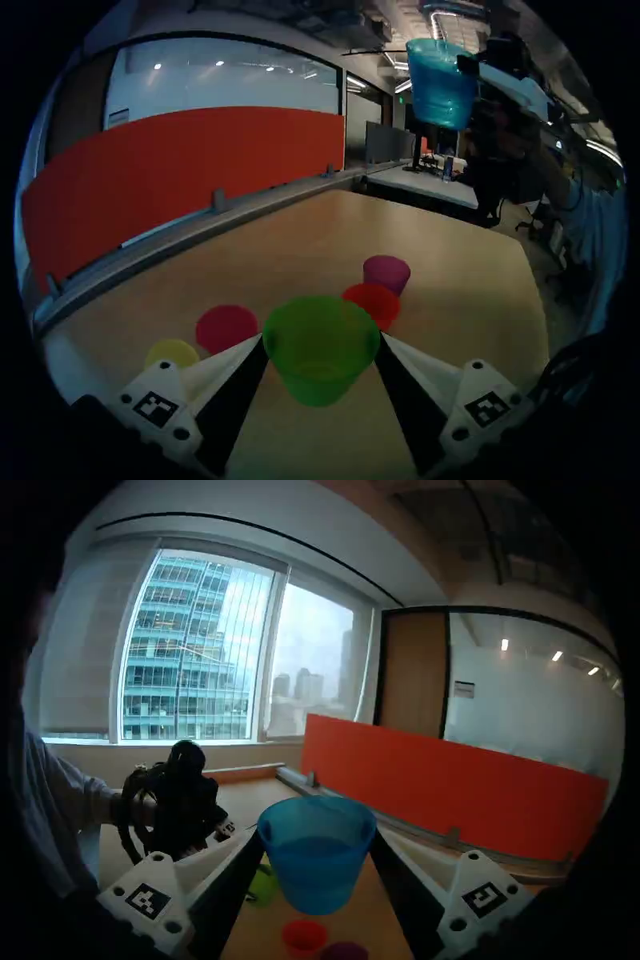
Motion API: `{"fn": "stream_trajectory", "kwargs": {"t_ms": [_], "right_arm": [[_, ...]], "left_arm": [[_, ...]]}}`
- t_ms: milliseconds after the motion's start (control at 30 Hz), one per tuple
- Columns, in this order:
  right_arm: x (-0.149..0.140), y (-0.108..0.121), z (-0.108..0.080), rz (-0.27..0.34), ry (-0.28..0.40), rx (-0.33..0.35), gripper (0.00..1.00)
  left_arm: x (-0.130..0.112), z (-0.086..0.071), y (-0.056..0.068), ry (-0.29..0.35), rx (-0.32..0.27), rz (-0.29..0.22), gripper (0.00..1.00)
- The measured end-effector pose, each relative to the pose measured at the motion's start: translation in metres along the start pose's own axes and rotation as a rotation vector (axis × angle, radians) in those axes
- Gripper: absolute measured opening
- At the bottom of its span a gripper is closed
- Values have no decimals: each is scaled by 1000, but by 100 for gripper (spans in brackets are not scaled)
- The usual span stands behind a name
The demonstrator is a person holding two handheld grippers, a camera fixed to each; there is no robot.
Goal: Pour water
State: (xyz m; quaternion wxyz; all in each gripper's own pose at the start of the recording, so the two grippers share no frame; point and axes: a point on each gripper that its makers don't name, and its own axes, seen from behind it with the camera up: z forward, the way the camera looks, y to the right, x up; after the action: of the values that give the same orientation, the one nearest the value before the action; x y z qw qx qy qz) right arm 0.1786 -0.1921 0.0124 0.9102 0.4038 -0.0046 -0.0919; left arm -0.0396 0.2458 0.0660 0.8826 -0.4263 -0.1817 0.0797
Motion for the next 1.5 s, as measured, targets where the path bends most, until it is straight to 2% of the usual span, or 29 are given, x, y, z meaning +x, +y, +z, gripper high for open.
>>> {"fn": "stream_trajectory", "kwargs": {"t_ms": [467,700,1067,1200,1500], "right_arm": [[2,-6,7,-2,-9,9,91],[2,-7,12,-1,-13,13,91],[-1,-12,17,13,-11,24,91],[-2,-14,19,21,-9,30,91],[-4,-19,23,28,-6,44,91]], "left_arm": [[51,-43,-5,191,46,-8,89],[73,-69,-2,274,54,-16,89],[101,-106,6,363,55,-37,89],[109,-117,5,384,62,-30,89],[122,-132,7,412,71,-4,89]]}}
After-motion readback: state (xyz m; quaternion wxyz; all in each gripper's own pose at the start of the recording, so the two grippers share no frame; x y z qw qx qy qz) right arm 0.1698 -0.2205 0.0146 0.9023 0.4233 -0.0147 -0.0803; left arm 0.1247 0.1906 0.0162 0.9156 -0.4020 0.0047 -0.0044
